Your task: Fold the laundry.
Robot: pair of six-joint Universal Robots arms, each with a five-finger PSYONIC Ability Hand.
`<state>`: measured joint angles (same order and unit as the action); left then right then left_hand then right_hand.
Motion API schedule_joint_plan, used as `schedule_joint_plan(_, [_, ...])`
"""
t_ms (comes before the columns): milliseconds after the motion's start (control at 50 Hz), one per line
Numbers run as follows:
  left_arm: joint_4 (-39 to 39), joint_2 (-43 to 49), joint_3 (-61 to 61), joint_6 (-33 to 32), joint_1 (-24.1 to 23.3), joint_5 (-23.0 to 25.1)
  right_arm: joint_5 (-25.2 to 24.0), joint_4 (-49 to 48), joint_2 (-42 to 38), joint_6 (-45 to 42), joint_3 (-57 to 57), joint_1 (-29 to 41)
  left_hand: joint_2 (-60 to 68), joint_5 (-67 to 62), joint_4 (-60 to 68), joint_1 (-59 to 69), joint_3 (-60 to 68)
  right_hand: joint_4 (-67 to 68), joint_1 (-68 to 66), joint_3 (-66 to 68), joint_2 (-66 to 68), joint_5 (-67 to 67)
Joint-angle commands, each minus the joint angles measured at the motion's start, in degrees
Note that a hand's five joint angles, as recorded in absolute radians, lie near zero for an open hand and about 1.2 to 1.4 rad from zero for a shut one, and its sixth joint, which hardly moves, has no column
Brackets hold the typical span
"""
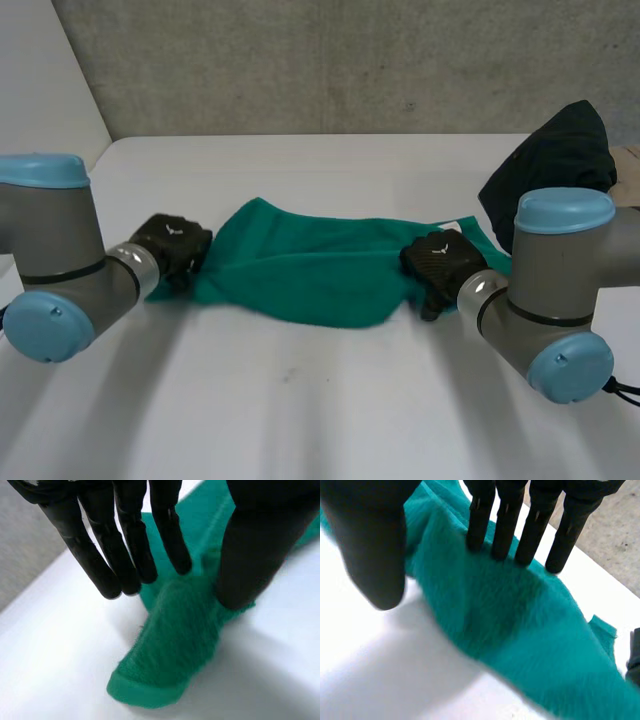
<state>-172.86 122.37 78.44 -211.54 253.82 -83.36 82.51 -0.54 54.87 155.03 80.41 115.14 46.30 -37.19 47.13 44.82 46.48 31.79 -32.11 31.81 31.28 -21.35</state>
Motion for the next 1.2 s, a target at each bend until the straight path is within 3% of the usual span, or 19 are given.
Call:
schedule_joint_plan(20, [6.13, -7.65, -1.09, 2.53, -1.05, 1.01, 2.21, 2.99, 6.72, 0.26, 0.18, 0.44, -21.6, 22.49, -22.43, -20.12, -21.78, -11.84, 12.16, -11.86, -11.34, 11.4])
schedule_joint_plan(140, [5.87, -11.54, -2.94, 6.57, 0.18, 1.71, 3.18, 3.09, 12.54, 1.41, 1.41, -1.23, -25.15, 26.05, -25.98, -23.67, -25.33, -11.87, 12.18, -11.89, -11.36, 11.42])
schedule_joint_plan(220, [6.83, -8.91, -7.24, 8.25, 2.21, 1.28, 2.4, 3.35, 11.76, -0.6, -1.13, -4.21, -25.16, 26.05, -25.98, -23.67, -25.33, -12.03, 12.35, -12.05, -11.53, 11.59])
schedule_joint_plan(420, [11.14, 1.11, -10.93, 8.25, 6.24, -3.56, 0.81, 12.04, -0.71, -18.79, -14.56, -8.52, -26.0, 26.89, -26.82, -24.51, -26.17, -11.03, 11.34, -11.05, -10.52, 10.58])
schedule_joint_plan(600, [14.92, 9.02, -14.71, 5.53, 7.39, -0.57, 0.81, 14.69, -10.91, -15.03, -22.75, -10.63, -24.65, 25.54, -25.48, -23.17, -24.83, -4.14, 4.46, -4.16, -3.64, 3.7])
schedule_joint_plan(660, [15.71, 11.05, -15.59, 3.94, 7.48, -0.92, 0.99, 14.69, -12.59, -13.1, -23.2, -11.25, -19.79, 20.68, -20.62, -18.31, -19.97, 5.59, -5.27, 5.57, 6.1, -6.04])
schedule_joint_plan(720, [16.15, 12.19, -16.21, 2.19, 7.66, -1.1, 1.16, 15.04, -12.59, -11.25, -23.02, -11.43, -6.2, 7.09, -7.03, -4.71, -6.38, 33.11, -32.79, 33.09, 33.62, -33.55])
schedule_joint_plan(740, [16.24, 12.28, -16.21, 1.66, 7.66, -1.19, 1.08, 15.21, -11.89, -10.2, -22.5, -11.51, 7.67, -6.78, 6.85, 9.16, 7.5, 48.06, -47.74, 48.04, 48.56, -48.5])
schedule_joint_plan(820, [16.42, 11.58, -16.12, 0.69, 7.22, -1.36, 0.11, 16.18, -7.16, -6.86, -18.73, -12.04, 33.65, -32.76, 32.83, 35.14, 33.48, 48.21, -47.89, 48.19, 48.72, -48.65])
schedule_joint_plan(900, [17.47, 7.72, -15.16, 0.69, 7.13, -3.03, -2.61, 17.85, -0.04, -6.85, -13.36, -13.09, 33.7, -32.81, 32.87, 35.18, 33.52, 48.21, -47.89, 48.19, 48.72, -48.65])
schedule_joint_plan(1020, [19.49, -2.47, -9.1, -1.59, 8.01, -3.47, -6.04, 25.83, 9.28, -21.5, -5.19, -15.73, 33.7, -32.81, 32.87, 35.18, 33.52, 48.21, -47.89, 48.19, 48.72, -48.65])
schedule_joint_plan(1140, [27.84, -8.9, 1.53, -18.28, 11.43, -0.93, -6.48, 41.64, 14.04, -47.16, 2.9, -17.75, 33.7, -32.81, 32.87, 35.18, 33.52, 48.21, -47.89, 48.19, 48.72, -48.65])
schedule_joint_plan(1160, [28.63, -8.64, 3.28, -22.12, 11.52, 0.38, -6.48, 42.71, 13.78, -48.06, 3.52, -17.32, 33.7, -32.81, 32.87, 35.18, 33.52, 48.21, -47.89, 48.19, 48.72, -48.65])
schedule_joint_plan(1200, [27.68, -7.5, 2.78, -23.13, 11.44, 0.83, -6.05, 43.07, 11.59, -46.41, 2.83, -15.83, 33.7, -32.81, 32.87, 35.18, 33.52, 48.21, -47.89, 48.19, 48.72, -48.65])
